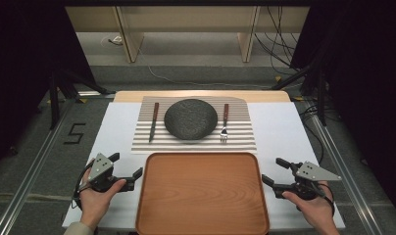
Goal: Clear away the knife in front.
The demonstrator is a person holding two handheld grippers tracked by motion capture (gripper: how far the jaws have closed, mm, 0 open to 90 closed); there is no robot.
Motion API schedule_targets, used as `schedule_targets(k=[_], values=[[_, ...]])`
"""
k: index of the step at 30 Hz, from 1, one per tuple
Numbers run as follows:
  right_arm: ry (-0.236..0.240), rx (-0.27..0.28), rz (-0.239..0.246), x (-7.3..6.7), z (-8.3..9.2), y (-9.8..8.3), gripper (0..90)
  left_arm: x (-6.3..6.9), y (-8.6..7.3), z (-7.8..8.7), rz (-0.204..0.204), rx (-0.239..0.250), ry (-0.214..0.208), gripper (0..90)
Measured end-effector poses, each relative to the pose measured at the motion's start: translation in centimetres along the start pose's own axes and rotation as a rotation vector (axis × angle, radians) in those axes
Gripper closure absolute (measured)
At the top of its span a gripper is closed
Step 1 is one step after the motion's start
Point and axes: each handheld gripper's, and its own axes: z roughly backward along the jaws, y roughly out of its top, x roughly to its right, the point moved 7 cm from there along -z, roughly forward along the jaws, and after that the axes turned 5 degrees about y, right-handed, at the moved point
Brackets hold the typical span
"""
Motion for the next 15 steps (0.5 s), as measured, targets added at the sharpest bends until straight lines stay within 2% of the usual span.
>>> schedule_targets(k=[10, 12, 13, 14, 15], values=[[-0.007, 0.006, 0.004, 0.0, 0.2, 0.1, 18.7, -0.2, 0.9, -1.4, -0.01, -0.022, 0.0, 1.7], [-0.011, 0.007, 0.001, 0.0, 0.2, 0.2, 18.7, -0.7, 1.6, -1.9, -0.009, -0.026, 0.012, 8.1], [-0.012, 0.001, 0.005, -0.1, 0.2, 0.3, 18.7, -1.0, 2.0, -2.3, -0.008, -0.029, 0.029, 23.8], [-0.01, 0.0, 0.006, -0.1, 0.1, 0.3, 18.7, -1.3, 2.5, -2.7, -0.01, -0.033, 0.029, 35.8], [-0.01, 0.0, 0.006, -0.1, 0.1, 0.3, 18.7, -1.7, 2.9, -3.3, -0.017, -0.045, 0.023, 35.8]])
